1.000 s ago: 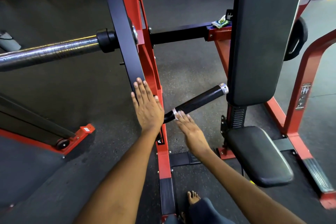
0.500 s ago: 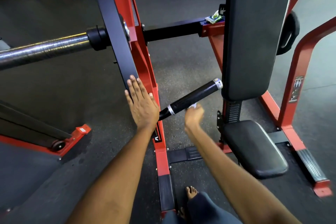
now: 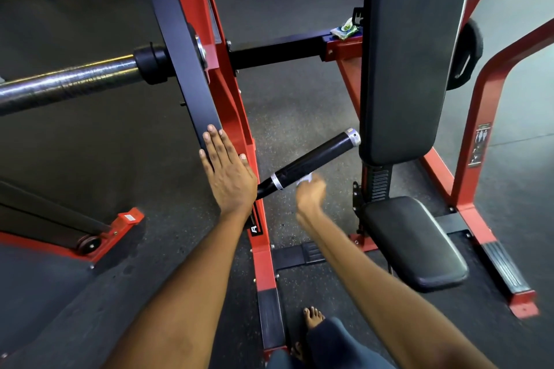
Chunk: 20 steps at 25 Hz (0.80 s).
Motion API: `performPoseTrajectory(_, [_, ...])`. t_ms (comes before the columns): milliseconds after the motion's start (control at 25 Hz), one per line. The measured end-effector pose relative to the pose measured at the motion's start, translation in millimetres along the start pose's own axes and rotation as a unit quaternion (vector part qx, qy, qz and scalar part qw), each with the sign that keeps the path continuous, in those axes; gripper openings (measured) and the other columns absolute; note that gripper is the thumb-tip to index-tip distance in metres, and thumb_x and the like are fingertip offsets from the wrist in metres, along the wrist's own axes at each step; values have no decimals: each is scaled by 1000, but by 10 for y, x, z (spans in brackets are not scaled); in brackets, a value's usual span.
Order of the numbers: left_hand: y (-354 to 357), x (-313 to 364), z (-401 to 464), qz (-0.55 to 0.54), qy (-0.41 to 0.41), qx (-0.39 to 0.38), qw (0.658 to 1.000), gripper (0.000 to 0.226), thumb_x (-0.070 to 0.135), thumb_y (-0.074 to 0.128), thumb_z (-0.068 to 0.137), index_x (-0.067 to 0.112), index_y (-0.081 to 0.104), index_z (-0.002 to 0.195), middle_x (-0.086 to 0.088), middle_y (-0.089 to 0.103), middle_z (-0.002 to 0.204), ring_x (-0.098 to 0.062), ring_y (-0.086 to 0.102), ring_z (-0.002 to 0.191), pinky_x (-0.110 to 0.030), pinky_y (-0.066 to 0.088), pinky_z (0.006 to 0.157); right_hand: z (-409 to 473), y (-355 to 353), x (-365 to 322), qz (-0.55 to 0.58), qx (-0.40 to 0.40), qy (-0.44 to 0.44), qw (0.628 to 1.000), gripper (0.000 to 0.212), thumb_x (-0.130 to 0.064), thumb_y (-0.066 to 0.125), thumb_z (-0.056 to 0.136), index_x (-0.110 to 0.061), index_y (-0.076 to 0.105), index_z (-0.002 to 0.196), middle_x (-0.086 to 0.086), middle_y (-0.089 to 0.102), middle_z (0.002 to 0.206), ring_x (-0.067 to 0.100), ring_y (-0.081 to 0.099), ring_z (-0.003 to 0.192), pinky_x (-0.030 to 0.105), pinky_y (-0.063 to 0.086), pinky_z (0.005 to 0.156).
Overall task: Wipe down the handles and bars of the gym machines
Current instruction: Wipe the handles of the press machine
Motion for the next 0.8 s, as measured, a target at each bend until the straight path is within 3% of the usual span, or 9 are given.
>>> performPoseTrajectory(120, [-8, -4, -8, -6, 4, 4, 1000, 65, 20, 34, 100, 0, -4, 149, -19, 7, 160, -31, 6, 148, -46, 8, 121, -102, -50, 115, -96, -8, -58, 994, 30, 3, 45, 93, -2, 60, 119, 8, 62, 92, 12, 50, 71, 20, 38, 54])
performPoseTrajectory(200, [1, -3, -3, 1, 4, 2, 1000, 65, 21, 33, 100, -1, -2, 150, -19, 7, 160, -31, 6, 148, -46, 7, 120, -24, -531, -468, -97, 79, -241, 962, 44, 8, 39, 92, -7, 51, 132, 4, 59, 122, 11, 56, 93, 14, 45, 78])
performPoseTrajectory(280, [18, -14, -1, 5, 1, -3, 1000, 64, 21, 34, 100, -1, 1, 150, -19, 6, 160, -31, 5, 148, -46, 7, 121, 61, -827, -886, -224, 144, -410, 872, 59, 18, 29, 88, -5, 38, 141, 2, 37, 145, 14, 34, 133, 16, 19, 114])
performPoseTrajectory(360, [28, -11, -8, 10, 3, 0, 1000, 63, 21, 33, 100, -2, 4, 151, -19, 6, 160, -31, 5, 148, -45, 5, 121, 173, -626, -866, -379, 125, -487, 777, 80, 30, 25, 73, -2, 25, 147, 10, 19, 155, 21, 7, 144, 32, 1, 120])
performPoseTrajectory(440, [42, -13, -2, 10, 6, 0, 1000, 62, 23, 29, 100, -2, 4, 151, -19, 6, 160, -30, 4, 148, -44, 3, 120, 135, -335, -652, -416, 107, -474, 768, 93, 33, 23, 62, -2, 18, 148, 12, 10, 156, 23, 1, 144, 38, -2, 119])
performPoseTrajectory(520, [54, -17, 5, 10, 4, 0, 1000, 62, 24, 27, 100, -1, 3, 151, -18, 5, 160, -30, 3, 148, -44, 1, 121, -31, 2, -432, -417, 49, -497, 759, 92, 30, 29, 60, -1, 18, 146, 15, 15, 153, 27, 12, 142, 35, -4, 117])
performPoseTrajectory(640, [45, -19, 0, 8, 2, 2, 1000, 62, 23, 29, 100, -2, 4, 151, -18, 6, 160, -29, 3, 149, -44, 2, 121, -593, 518, -68, -482, -63, -626, 610, 77, 21, 28, 67, 3, 28, 141, 18, 26, 149, 26, 16, 142, 35, 5, 118])
performPoseTrajectory(720, [37, -21, -5, 15, 2, 3, 1000, 63, 22, 32, 100, -2, 5, 151, -18, 6, 160, -29, 4, 149, -44, 2, 121, -519, 303, -489, -428, -73, -625, 648, 77, 24, 22, 66, 1, 36, 138, 18, 35, 146, 25, 24, 140, 25, 4, 118])
performPoseTrajectory(800, [37, -19, 8, 13, -4, -2, 1000, 63, 22, 33, 100, -2, 5, 151, -18, 6, 160, -30, 4, 149, -45, 4, 121, -130, -167, -1024, -409, 11, -555, 725, 78, 31, 28, 65, -2, 41, 134, 17, 45, 138, 32, 39, 130, 18, 13, 113])
Point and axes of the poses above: each hand's wrist, its own z-axis towards the middle knuckle, its own y-axis out of the palm, x = y × z, the point moved 10 cm from there along z, towards the middle knuckle
